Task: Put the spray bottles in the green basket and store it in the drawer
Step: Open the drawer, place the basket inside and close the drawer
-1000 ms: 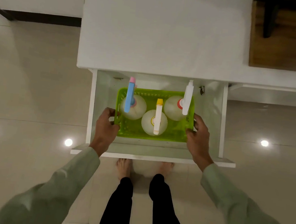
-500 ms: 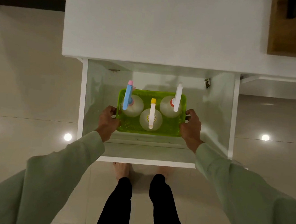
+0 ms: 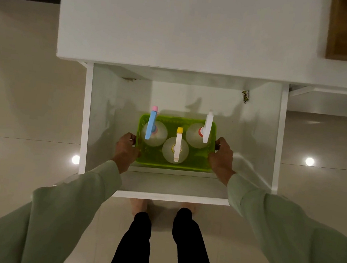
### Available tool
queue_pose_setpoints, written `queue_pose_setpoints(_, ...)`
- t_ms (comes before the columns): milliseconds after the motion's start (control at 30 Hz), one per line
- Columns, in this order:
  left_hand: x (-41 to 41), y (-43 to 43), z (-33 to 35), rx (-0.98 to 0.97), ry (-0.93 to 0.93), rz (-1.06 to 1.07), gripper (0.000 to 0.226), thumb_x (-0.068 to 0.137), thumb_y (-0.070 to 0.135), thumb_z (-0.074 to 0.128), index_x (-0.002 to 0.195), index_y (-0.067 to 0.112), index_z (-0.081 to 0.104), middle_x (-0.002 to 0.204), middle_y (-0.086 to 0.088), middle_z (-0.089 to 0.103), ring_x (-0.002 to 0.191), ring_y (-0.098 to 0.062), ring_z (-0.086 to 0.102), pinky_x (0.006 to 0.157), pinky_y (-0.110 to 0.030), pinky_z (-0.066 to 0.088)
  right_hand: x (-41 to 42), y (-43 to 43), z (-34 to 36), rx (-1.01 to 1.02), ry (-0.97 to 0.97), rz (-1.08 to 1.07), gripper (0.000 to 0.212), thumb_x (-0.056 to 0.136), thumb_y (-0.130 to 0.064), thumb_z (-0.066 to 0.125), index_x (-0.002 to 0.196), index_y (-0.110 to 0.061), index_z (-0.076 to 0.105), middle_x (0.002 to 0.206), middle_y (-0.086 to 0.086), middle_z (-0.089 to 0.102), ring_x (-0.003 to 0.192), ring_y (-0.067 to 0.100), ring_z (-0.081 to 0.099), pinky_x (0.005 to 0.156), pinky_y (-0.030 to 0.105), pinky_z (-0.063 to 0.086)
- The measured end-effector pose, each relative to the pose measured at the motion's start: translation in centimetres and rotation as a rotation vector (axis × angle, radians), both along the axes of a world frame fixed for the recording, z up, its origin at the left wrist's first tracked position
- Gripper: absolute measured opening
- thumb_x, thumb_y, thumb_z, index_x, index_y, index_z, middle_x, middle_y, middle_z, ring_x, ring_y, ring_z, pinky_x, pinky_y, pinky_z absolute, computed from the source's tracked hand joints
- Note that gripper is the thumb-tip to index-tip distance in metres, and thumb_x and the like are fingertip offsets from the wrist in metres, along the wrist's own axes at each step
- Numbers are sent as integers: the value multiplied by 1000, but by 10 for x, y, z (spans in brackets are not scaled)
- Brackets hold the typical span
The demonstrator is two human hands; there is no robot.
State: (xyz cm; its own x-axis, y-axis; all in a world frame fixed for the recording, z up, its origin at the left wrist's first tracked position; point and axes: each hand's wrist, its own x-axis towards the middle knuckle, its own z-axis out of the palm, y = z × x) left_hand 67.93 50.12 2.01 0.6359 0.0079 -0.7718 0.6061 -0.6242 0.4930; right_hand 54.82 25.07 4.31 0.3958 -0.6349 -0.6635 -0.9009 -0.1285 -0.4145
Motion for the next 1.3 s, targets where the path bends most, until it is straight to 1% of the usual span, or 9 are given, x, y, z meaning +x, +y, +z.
queue_pose_setpoints(133, -1, -5, -2, 61, 26, -66, 32, 71, -19, 65, 79, 9, 52, 82, -16, 60, 57, -23, 52, 38, -20, 46, -4, -3, -9, -5, 12, 17, 9, 90, 5, 57, 95, -1, 53, 95, 22, 66, 84, 46, 67, 67, 52, 59)
queue_pose_setpoints(300, -6, -4, -4, 105, 58, -104, 27, 77, -11, 66, 89, 8, 51, 91, -17, 58, 54, -18, 49, 29, -13, 36, -10, -3, -13, 30, 24, 36, 11, 90, 4, 60, 100, 3, 56, 99, 22, 66, 79, 34, 60, 67, 47, 58)
queue_pose_setpoints(467, -10, -5, 4, 55, 87, -96, 33, 86, -6, 62, 115, 5, 51, 110, -19, 63, 70, -20, 58, 52, -28, 48, -12, -5, -4, 143, 41, 50, 31, 92, 1, 62, 122, -3, 56, 115, 19, 66, 82, 26, 60, 59, 32, 54)
queue_pose_setpoints(667, -22, 0, 45, -39, 81, 61, 58, 84, -13, 59, 136, 7, 43, 144, -19, 46, 129, -41, 49, 87, -48, 50, -18, -2, 34, 194, -20, -135, 51, 91, -1, 65, 139, -10, 51, 131, 13, 60, 99, 22, 58, 61, 24, 45)
queue_pose_setpoints(800, -46, 6, 105, -77, -56, 86, 45, 86, -9, 56, 125, 13, 55, 133, -8, 58, 116, -24, 58, 91, -30, 48, -35, 14, 87, 109, -208, -185, 40, 89, 2, 64, 127, -12, 61, 122, 3, 66, 111, 19, 62, 86, 26, 47)
queue_pose_setpoints(900, -72, 8, 152, -154, -124, 272, 28, 88, -3, 57, 110, 14, 65, 116, -7, 69, 101, -19, 64, 88, -32, 52, -51, 41, 128, -30, -370, -342, 20, 91, -1, 64, 103, -16, 68, 99, -9, 70, 95, 6, 64, 82, 20, 51)
queue_pose_setpoints(1067, -117, -4, 188, -203, 84, 751, 12, 97, 8, 55, 107, 7, 62, 102, -17, 70, 84, -25, 70, 82, -36, 57, -72, 84, 151, -13, -285, -743, 14, 95, -19, 64, 85, -16, 54, 82, 3, 57, 78, 20, 54, 81, 51, 54)
queue_pose_setpoints(1200, -126, -22, 184, -125, 212, 1011, 37, 97, 22, 58, 128, 8, 42, 108, -17, 63, 84, -24, 66, 81, -39, 56, -57, 92, 147, 227, -144, -1202, 29, 98, -34, 62, 106, -15, 40, 92, 7, 54, 71, 22, 60, 70, 42, 57)
queue_pose_setpoints(1300, -117, -31, 177, -212, 304, 1039, 47, 98, 26, 57, 137, 9, 38, 123, -18, 57, 106, -33, 64, 93, -45, 54, -41, 83, 145, 276, -159, -1418, 44, 98, -32, 62, 126, -18, 31, 123, 16, 50, 100, 33, 66, 81, 52, 62)
